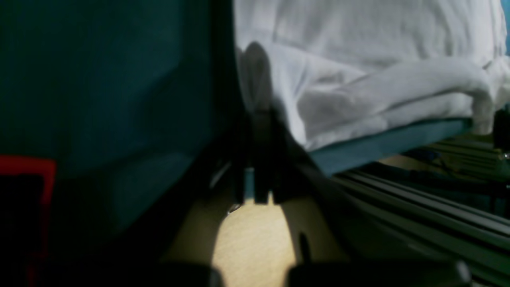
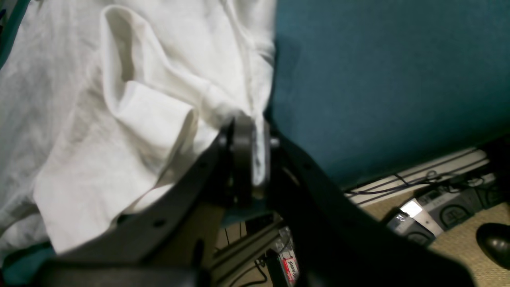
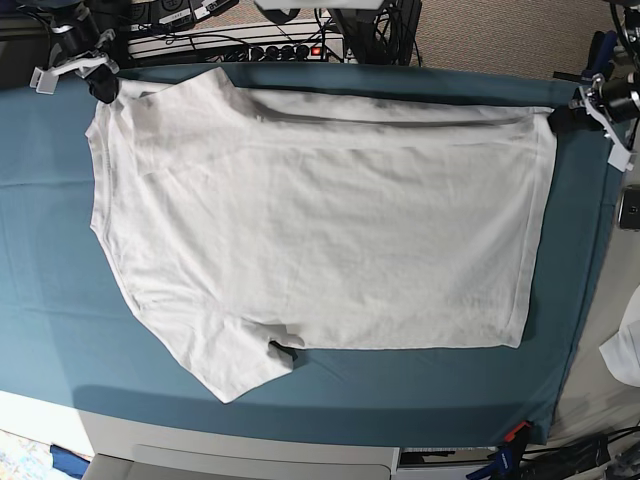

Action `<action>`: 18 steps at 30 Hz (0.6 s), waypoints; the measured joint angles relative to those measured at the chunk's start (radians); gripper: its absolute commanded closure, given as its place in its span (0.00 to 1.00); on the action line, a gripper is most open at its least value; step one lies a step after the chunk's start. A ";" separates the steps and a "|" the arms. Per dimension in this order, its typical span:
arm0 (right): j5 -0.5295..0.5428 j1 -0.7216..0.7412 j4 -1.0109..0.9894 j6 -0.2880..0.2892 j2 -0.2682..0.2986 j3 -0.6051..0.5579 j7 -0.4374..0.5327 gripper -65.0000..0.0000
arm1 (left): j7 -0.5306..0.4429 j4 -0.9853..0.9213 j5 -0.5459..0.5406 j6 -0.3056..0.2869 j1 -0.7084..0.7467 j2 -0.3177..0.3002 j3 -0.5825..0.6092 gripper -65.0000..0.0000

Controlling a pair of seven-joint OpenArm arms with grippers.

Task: Fold the T-shirt properly
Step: 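Pull the folded edge with both grippers to straighten the fold, then release the shirt and lift both grippers away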

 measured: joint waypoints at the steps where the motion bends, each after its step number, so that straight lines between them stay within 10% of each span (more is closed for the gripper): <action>1: 0.000 -0.003 0.000 0.003 0.006 0.000 -0.003 1.00 | 0.000 0.001 0.000 -0.001 0.006 0.000 -0.008 1.00; 18: -0.005 -0.010 0.000 0.003 0.041 -0.002 -0.026 1.00 | 0.025 0.007 -0.010 0.000 0.043 0.005 -0.072 1.00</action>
